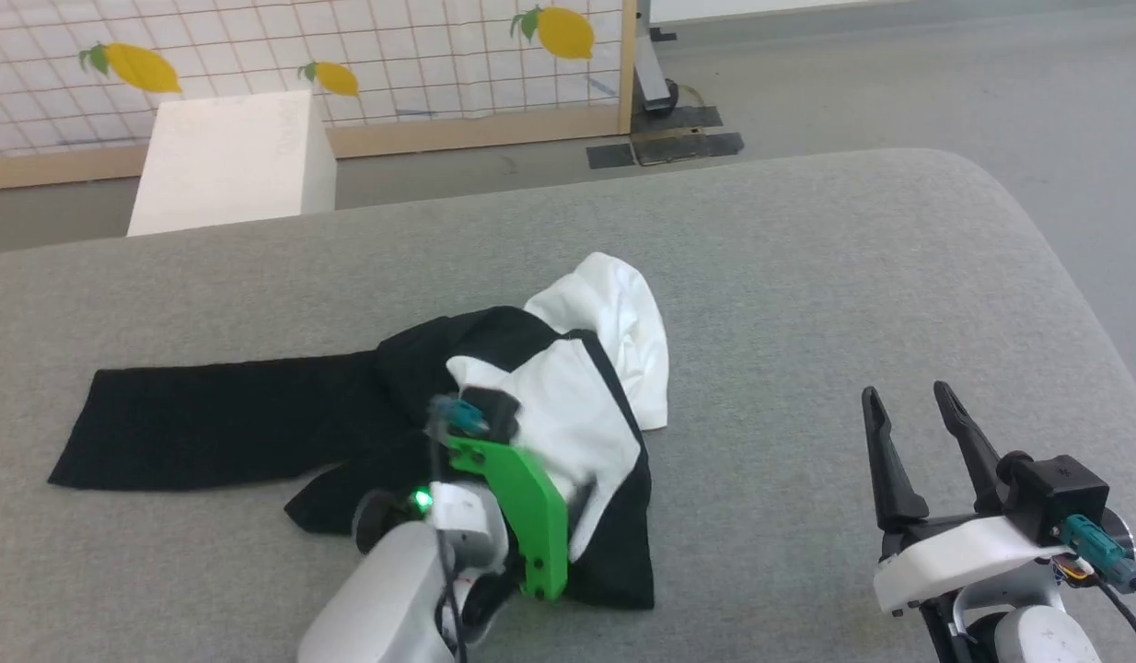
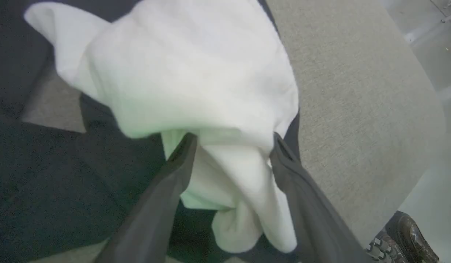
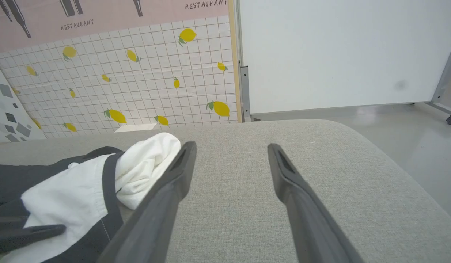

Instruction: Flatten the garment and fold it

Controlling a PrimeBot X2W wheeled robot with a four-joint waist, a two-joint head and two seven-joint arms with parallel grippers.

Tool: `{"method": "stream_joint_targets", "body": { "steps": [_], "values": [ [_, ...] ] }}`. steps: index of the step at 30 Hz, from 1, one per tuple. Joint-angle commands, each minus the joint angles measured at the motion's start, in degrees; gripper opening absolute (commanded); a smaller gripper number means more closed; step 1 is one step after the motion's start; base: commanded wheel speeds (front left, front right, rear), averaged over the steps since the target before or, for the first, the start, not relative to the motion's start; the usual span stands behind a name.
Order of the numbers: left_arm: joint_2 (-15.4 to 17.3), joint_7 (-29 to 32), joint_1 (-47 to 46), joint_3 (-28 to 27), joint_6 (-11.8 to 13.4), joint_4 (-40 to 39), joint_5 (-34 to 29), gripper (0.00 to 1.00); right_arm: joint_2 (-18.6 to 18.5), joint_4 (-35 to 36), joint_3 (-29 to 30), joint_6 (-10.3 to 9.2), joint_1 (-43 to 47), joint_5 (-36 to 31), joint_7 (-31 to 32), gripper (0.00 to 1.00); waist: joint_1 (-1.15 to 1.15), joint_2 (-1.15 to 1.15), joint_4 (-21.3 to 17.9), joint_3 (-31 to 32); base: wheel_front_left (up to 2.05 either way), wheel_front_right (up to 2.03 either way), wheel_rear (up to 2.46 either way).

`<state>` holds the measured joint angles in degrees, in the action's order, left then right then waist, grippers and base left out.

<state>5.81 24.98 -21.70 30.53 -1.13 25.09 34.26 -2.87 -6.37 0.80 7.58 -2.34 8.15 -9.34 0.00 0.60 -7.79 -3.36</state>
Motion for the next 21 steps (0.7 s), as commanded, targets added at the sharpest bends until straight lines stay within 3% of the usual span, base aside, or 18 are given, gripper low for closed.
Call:
{"method": "stream_joint_targets", "body": {
  "steps": [1, 8, 13, 18, 21],
  "values": [
    [0.64, -2.66, 0.92, -1.07, 0.92, -1.46, -0.58, 1.0, 0.0, 0.3, -0.05, -0.09, 0.36, 0.36, 0.07, 1.0, 0.0, -0.6, 0.72, 0.12, 0.0, 0.0, 0.0],
    [4.22, -22.18, 4.89, -7.75, 5.47, -11.84, -4.77, 1.0, 0.0, 2.08, -0.9, -0.09, 0.52, -0.03, 0.6, 1.0, 0.0, -0.6, 3.36, -0.3, 0.0, 0.0, 0.0],
    [6.77, -35.79, 10.2, -12.33, 8.88, -16.05, -7.99, 1.0, 0.0, 4.52, -5.03, -0.09, 0.1, -1.1, 2.24, 1.0, 0.0, -0.6, 5.82, -1.41, 0.0, 0.0, 0.0],
    [7.53, -39.66, 13.93, -15.6, 10.41, -18.26, -10.52, 1.0, 0.0, 4.53, -10.12, -0.09, -0.43, -1.26, 8.28, 1.0, 0.0, -0.6, 8.22, -2.82, 0.0, 0.0, 0.0],
    [6.03, -39.92, 15.75, -18.28, 10.71, -20.62, -11.99, 1.0, 0.0, 2.53, -12.52, -0.09, 0.31, -0.01, 17.44, 1.0, 0.0, -0.6, 9.94, -3.87, 0.0, 0.0, 0.0]
  ]
}}
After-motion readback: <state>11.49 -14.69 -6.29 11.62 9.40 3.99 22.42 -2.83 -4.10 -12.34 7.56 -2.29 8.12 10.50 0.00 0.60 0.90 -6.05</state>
